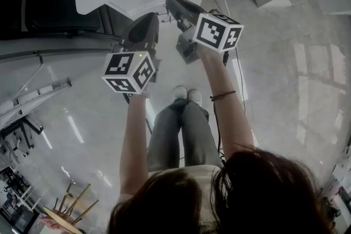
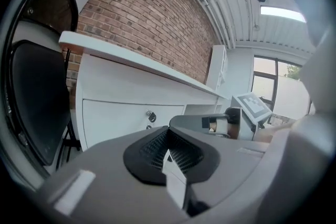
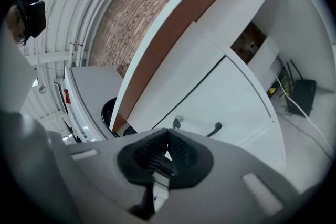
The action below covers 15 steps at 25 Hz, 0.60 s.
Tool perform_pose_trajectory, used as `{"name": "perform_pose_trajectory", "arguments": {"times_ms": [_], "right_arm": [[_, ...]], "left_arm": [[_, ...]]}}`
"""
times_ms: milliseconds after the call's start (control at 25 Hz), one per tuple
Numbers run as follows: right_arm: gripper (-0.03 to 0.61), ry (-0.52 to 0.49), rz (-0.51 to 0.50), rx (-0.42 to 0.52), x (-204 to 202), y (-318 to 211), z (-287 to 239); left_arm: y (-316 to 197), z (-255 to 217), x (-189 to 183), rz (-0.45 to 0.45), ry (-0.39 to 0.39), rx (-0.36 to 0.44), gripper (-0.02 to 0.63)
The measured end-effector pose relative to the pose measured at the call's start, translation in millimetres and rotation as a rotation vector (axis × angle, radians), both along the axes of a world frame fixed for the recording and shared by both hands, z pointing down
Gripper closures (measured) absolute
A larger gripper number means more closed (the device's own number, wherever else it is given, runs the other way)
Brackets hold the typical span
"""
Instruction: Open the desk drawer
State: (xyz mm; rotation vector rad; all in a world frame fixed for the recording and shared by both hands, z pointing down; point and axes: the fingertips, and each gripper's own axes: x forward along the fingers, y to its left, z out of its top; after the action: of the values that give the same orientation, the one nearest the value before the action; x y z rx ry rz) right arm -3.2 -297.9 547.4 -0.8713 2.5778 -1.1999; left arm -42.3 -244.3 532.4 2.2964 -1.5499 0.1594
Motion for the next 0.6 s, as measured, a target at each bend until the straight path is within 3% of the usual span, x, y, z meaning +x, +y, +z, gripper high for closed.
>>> {"name": "perform_pose_trajectory", "arguments": {"times_ms": [600], "right_arm": [[0.575,-0.155,0.027,-0.158,-7.1,-29.7,48.5]], "left_arm": [[-23.4,32.7,-10.3,-0.046,0.023,0.018,0.614]]}}
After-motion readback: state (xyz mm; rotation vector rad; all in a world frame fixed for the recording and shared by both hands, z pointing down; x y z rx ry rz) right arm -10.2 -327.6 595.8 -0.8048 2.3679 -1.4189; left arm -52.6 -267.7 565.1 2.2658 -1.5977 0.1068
